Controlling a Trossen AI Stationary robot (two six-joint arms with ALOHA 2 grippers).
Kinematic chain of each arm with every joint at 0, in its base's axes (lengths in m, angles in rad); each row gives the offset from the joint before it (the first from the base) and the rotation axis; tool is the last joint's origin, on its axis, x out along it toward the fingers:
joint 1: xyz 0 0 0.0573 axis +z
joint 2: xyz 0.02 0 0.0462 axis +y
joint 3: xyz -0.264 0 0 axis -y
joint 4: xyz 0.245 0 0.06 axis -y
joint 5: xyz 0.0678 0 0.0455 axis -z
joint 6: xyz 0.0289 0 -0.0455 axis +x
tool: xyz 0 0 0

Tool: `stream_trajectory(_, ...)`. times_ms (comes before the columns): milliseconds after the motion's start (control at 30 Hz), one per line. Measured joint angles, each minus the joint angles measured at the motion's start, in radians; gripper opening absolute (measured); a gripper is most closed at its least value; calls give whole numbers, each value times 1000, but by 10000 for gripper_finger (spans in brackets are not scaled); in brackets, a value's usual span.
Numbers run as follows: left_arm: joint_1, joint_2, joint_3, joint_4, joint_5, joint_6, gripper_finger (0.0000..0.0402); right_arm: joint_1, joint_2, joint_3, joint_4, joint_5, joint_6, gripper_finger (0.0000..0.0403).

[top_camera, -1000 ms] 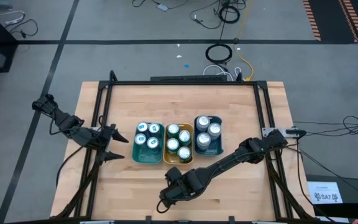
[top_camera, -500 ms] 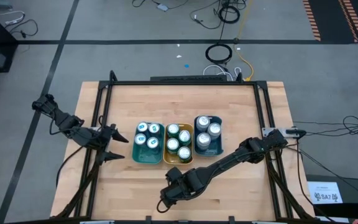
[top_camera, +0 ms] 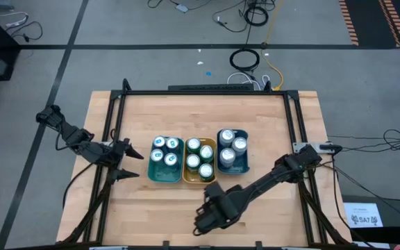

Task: Sort soda cans
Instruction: Put the blue and white soda can into the dark blue bin

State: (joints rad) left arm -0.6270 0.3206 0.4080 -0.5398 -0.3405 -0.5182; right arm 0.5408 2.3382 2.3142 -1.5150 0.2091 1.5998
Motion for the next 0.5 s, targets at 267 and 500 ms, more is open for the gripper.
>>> stream_trajectory(267,0,0,0,-1,0,0,382,47,-105,1,-57,133,48,293)
stream_trajectory(500,0,0,0,0,-1,0,382,41,-203,1,-58,246,-50,294)
